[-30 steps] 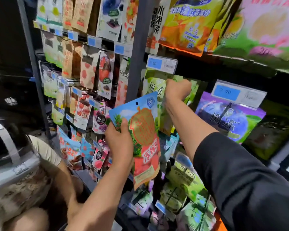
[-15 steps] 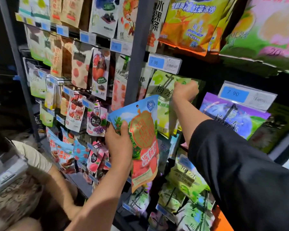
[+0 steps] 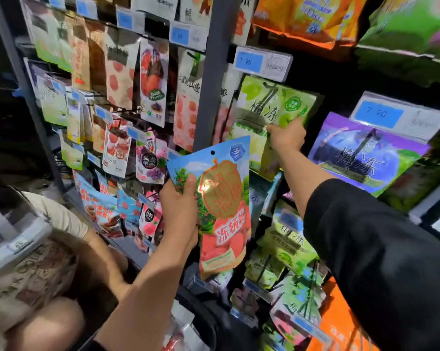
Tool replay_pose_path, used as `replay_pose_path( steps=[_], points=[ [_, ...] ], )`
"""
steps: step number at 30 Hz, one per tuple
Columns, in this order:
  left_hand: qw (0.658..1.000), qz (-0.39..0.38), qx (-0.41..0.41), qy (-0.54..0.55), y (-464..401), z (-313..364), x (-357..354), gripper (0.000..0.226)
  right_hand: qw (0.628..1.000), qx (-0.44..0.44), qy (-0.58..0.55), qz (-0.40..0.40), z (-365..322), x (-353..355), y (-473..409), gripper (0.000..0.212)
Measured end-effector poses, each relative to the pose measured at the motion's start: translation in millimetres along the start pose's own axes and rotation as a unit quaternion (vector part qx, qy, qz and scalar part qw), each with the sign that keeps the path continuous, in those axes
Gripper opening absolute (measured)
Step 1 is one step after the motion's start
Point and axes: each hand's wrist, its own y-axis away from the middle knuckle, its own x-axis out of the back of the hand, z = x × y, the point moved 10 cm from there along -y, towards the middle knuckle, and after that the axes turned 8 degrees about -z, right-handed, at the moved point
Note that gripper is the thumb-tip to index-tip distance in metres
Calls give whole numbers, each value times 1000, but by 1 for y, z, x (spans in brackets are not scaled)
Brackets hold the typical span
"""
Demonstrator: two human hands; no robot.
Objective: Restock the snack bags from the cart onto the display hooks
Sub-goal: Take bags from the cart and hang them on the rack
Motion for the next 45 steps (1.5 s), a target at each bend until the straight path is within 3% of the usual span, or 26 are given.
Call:
replay_pose_path(
  steps=[3, 5, 8, 9, 11, 20, 25, 29, 34, 37, 39, 45],
  points=[
    [999, -42, 27, -6, 4, -8, 3, 11, 995, 71, -57, 47, 11, 4, 40, 46],
    [996, -79, 49, -17, 9, -16, 1, 14, 975, 119, -181, 47, 30, 10, 76, 30],
    [988, -133, 73, -33, 25, -28, -11, 10, 899, 70, -400, -163, 67, -4, 119, 25],
    [984, -151, 84, -31, 33, -34, -19, 11, 879, 55, -412, -234, 77, -4, 135, 22],
    [974, -192, 112, -40, 53, -50, -40, 11, 876, 36, -388, -285, 110, 15, 158, 13],
    [887, -382, 223, -131, 220, -167, -182, 18, 914, -70, -380, -126, 315, 209, 232, 20],
    [839, -462, 188, -219, 338, -218, -259, 15, 934, -156, -322, -1, 439, 328, 285, 24],
    [806, -520, 175, -222, 416, -247, -304, 18, 915, -195, -351, 44, 511, 393, 313, 17],
    [801, -546, 103, -222, 459, -250, -363, 24, 906, -224, -340, 114, 569, 453, 314, 21],
    [794, -539, 6, -281, 468, -238, -393, 43, 895, -244, -349, 134, 599, 471, 303, 25],
    [772, -550, -54, -314, 478, -226, -414, 47, 891, -247, -358, 134, 609, 475, 294, 24],
    [692, -633, -116, -327, 510, -221, -467, 55, 886, -232, -382, 124, 617, 483, 265, 17]
  ],
)
